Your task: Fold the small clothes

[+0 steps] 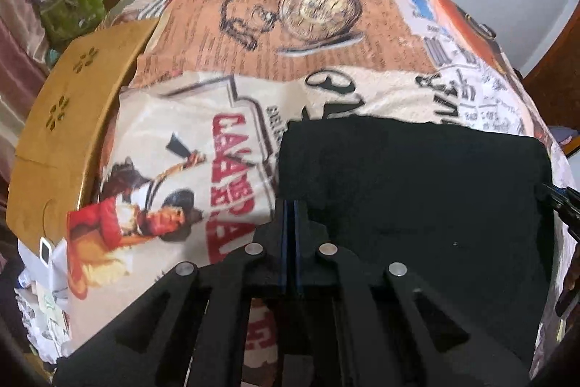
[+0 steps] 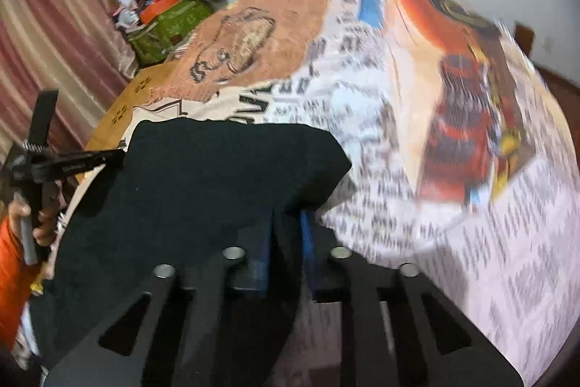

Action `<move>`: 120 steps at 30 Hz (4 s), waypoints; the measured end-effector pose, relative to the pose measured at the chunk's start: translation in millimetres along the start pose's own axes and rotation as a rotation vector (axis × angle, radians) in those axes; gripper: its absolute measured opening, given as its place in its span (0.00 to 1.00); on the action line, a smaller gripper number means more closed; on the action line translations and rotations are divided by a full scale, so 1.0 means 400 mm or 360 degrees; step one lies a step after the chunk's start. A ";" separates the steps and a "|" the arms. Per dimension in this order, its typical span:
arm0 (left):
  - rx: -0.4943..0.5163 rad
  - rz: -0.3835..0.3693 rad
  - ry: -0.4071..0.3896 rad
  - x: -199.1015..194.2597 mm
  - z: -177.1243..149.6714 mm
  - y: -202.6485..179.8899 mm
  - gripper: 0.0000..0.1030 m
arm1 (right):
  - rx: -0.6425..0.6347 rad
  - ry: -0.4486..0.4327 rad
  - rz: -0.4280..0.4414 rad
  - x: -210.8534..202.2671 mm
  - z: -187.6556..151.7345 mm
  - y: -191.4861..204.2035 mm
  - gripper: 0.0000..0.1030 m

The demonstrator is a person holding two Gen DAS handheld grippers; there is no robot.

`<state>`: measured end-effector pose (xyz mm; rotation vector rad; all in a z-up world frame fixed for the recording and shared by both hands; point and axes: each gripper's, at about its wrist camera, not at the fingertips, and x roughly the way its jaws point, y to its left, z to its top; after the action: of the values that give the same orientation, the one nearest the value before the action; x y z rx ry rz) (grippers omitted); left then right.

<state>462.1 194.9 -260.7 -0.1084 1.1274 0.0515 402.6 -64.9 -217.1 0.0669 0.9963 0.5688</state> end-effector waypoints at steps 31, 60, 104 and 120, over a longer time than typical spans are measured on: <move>-0.0040 -0.0255 0.0174 -0.143 -0.312 -0.035 0.03 | -0.0015 0.0226 0.0044 -0.178 -0.340 0.111 0.48; -0.0075 -0.0296 0.0048 -0.331 -0.609 -0.047 0.06 | -0.0010 0.0229 0.0063 -0.261 -0.433 0.190 0.48; -0.0228 -0.0195 0.0058 -0.345 -0.614 0.053 0.42 | 0.0002 0.0188 0.0099 -0.282 -0.432 0.213 0.48; -0.0140 -0.0333 0.0106 -0.268 -0.520 -0.013 0.74 | 0.0039 0.0215 0.0129 -0.245 -0.431 0.206 0.54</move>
<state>230.0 167.8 -251.8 -0.3076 1.1752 -0.0895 188.3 -76.5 -211.4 0.0923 1.1359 0.6419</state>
